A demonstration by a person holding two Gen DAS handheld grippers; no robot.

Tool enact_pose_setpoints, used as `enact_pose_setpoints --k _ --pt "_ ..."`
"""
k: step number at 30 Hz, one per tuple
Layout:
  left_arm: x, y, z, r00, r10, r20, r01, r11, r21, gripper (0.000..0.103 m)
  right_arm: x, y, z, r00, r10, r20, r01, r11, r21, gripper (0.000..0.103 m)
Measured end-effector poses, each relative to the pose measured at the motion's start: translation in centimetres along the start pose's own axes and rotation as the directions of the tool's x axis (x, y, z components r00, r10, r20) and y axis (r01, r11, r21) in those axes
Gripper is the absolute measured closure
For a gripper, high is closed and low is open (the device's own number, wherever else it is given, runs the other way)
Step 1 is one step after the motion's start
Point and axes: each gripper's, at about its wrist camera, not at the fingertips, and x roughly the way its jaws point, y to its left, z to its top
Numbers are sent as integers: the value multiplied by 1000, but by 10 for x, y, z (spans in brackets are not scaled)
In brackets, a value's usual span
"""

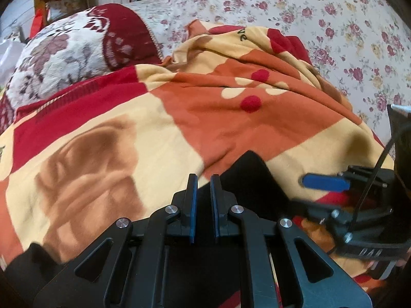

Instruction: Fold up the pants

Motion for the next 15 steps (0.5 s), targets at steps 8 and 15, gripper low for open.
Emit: enact_pose_setpoints --k 8,15 --pt "-18 15 -22 998 58 16 -56 996 -64 96 -2 17 2 996 88 22 -88 996 5 56" --pt "-50 46 -53 994 100 35 -92 979 -183 96 1 37 1 984 176 17 -176 984 -13 43"
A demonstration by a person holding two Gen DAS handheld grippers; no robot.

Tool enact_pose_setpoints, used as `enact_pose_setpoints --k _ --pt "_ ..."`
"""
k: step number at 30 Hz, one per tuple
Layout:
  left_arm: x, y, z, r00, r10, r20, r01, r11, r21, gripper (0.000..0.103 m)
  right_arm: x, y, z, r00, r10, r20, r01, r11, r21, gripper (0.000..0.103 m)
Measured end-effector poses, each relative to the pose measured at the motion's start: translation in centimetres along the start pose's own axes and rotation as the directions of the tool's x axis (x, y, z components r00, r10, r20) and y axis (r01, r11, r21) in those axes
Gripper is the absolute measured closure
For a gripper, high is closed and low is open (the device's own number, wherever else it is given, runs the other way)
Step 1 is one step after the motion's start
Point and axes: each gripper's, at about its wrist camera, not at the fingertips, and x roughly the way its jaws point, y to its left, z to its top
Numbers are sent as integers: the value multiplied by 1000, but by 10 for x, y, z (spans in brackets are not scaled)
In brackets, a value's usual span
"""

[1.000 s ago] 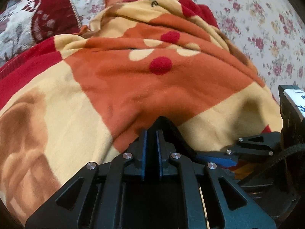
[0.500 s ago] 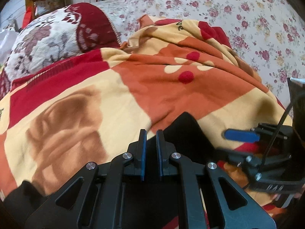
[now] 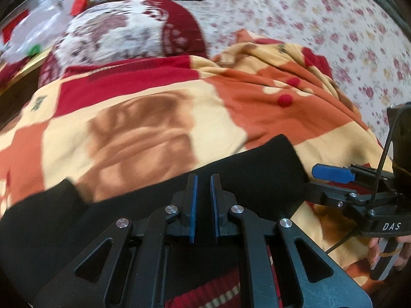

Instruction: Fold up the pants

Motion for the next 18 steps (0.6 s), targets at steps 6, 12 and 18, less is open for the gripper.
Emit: enact_pose_setpoints --k 6,12,18 --pt "-32 45 -20 996 76 36 -72 992 -102 96 16 23 -1 999 18 -45 -21 997 -74 42" --pt "-58 90 -45 991 130 43 -117 968 -222 96 30 44 -1 995 65 -80 -74 991 -115 42" --pt "-61 115 -65 988 151 15 -140 944 -299 96 42 55 -2 991 88 -98 -100 987 -125 42"
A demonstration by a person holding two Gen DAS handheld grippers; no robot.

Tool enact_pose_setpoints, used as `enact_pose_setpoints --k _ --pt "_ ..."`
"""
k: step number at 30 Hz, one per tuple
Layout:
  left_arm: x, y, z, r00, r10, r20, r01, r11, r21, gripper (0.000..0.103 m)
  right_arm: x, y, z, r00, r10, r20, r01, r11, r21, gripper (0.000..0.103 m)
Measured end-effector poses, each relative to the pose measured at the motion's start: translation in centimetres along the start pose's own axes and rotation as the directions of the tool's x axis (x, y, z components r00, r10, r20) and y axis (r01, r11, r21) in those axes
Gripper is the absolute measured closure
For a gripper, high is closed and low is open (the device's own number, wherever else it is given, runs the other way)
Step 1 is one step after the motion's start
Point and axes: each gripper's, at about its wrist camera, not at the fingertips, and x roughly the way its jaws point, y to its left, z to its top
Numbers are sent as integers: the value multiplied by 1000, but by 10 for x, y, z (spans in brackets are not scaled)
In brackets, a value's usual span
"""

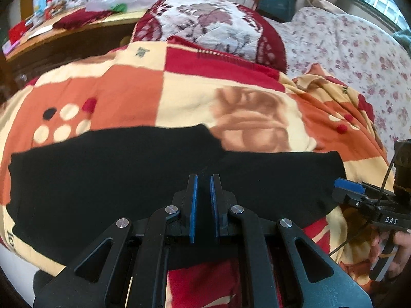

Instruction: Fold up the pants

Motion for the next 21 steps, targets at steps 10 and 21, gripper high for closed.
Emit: enact_pose_setpoints --k 10,21 --pt "10 -30 -1 996 -89 -29 90 995 51 96 -14 -18 -13 1000 -23 -3 23 997 72 42" --pt "71 -110 19 925 -296 -239 342 922 181 96 -17 -65 -57 998 -48 -51 60 955 289 41"
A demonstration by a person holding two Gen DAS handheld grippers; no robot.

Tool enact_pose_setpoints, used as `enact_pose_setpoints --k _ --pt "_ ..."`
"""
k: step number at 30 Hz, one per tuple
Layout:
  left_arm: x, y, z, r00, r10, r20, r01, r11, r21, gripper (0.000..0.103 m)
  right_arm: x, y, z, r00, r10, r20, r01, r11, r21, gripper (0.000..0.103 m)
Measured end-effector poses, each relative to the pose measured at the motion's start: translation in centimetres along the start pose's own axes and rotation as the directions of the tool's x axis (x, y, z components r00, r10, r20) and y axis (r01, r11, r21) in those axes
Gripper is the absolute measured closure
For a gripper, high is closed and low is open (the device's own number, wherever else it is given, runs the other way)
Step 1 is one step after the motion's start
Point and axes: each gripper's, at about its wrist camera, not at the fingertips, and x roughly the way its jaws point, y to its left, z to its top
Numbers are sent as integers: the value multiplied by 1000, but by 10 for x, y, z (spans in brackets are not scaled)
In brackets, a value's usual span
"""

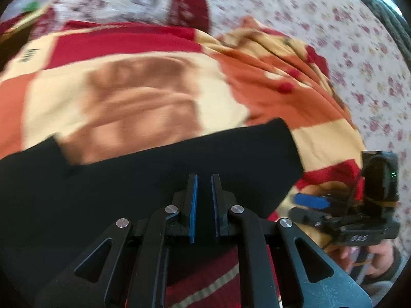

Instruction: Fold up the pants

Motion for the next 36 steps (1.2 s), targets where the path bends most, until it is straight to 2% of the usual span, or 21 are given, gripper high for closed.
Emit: enact_pose_setpoints --k 5,7,12,19,25,32,33,36 --pt "33 -21 26 998 -30 -63 35 996 87 96 9 -18 1 1000 13 5 -13 996 86 41" --pt "43 -28 36 993 -73 -89 82 991 104 96 13 -22 2 1000 17 15 -19 994 104 40" --pt "66 -48 59 980 -143 -141 166 972 166 96 14 -35 11 995 33 97 -47 988 146 40" --pt "103 -66 76 963 -167 -213 204 965 166 96 14 -37 4 990 61 127 -82 983 163 39" --pt "109 -74 87 955 -198 -222 237 957 165 96 16 -41 4 986 93 136 -118 975 190 37" --pt "124 -81 92 928 -222 -299 294 929 224 96 15 -43 4 983 108 145 -136 970 201 35" --pt "125 -82 94 924 -228 -307 304 925 228 95 14 -43 5 982 110 151 -140 968 207 36" --pt "130 -85 98 904 -276 -327 354 912 208 73 7 -46 4 977 107 185 -146 966 212 36"
